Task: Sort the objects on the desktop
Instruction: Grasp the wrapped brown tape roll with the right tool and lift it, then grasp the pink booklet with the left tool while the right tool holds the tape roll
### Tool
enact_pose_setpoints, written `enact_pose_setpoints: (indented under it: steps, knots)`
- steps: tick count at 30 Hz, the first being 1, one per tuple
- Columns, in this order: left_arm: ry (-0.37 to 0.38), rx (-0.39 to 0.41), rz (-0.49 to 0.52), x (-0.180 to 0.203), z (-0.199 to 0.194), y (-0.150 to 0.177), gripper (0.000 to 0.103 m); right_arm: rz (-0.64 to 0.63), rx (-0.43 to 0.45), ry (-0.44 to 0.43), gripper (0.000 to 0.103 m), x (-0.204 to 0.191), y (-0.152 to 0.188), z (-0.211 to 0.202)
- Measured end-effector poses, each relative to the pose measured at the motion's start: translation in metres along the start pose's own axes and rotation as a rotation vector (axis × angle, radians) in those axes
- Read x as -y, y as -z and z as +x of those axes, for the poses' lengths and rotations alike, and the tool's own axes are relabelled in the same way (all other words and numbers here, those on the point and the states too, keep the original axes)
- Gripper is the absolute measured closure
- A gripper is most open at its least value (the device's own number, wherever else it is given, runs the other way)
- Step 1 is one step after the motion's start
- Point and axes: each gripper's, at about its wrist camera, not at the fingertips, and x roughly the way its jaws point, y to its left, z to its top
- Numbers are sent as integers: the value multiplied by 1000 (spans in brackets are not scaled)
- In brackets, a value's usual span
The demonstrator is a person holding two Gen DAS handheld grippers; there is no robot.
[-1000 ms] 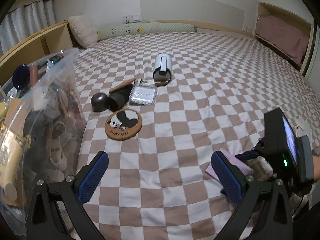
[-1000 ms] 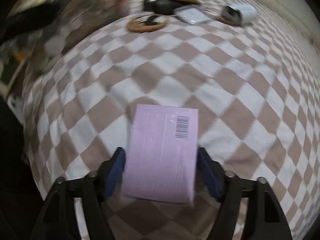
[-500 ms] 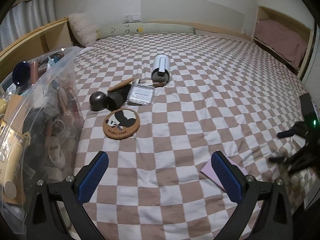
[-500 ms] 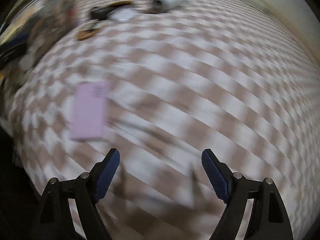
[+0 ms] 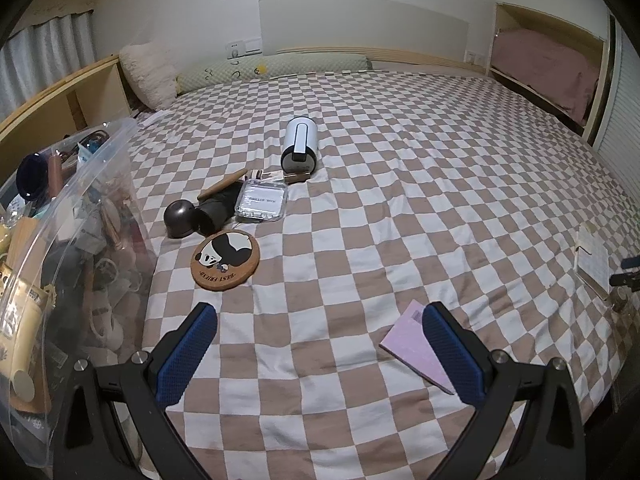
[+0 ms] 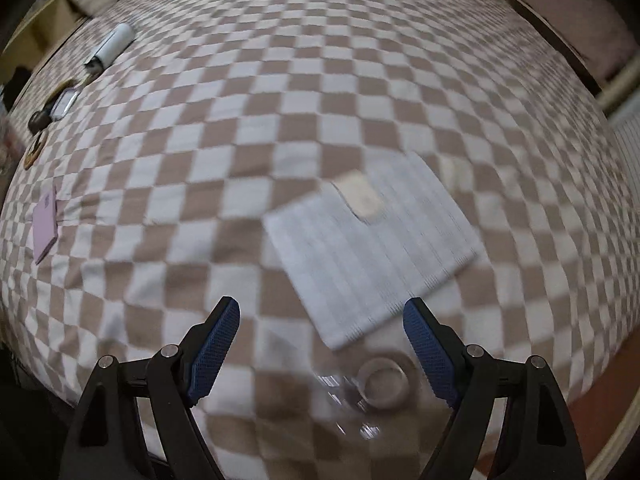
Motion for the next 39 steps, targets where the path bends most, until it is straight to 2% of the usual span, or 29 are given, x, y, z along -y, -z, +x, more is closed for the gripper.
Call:
enact_pose_setpoints:
  steps: [7,12,13,14,16,18,19,22,28,32,39]
  knots:
    - [6,-2,24,6,-1,3,0,82,-11,35,19,18,33,14]
    - [5,-2,29,6,-2,6,0,115,-10,39,19,25,42,26]
    - [5,-3,30,6,-2,7,0,112,-11,31,22,23,42,28]
    - [5,-5,32,7,-2,8,0,108,-11,22,31,21,41,29]
    - [6,-7,33,7,-1,9,0,81,-19,16,35,12,41,30]
    - [5,-9,36,8,0,10,0,32,-33,12,38,-1,40,31]
    - [5,-10,39,8,0,11,0,15,-39,1,44,-7,40,31]
    - [8,-17,44,10,4,13,0,-31,-46,-60,48,-29,38,28]
    - [11,-55,54,14,15,20,0,-188,-32,-184,51,-94,18,25]
    - [18,-80,55,15,23,26,0,-321,-25,-217,51,-149,-4,28]
    - [128,-164,9,25,48,33,0,-493,13,-264,51,-240,-60,31]
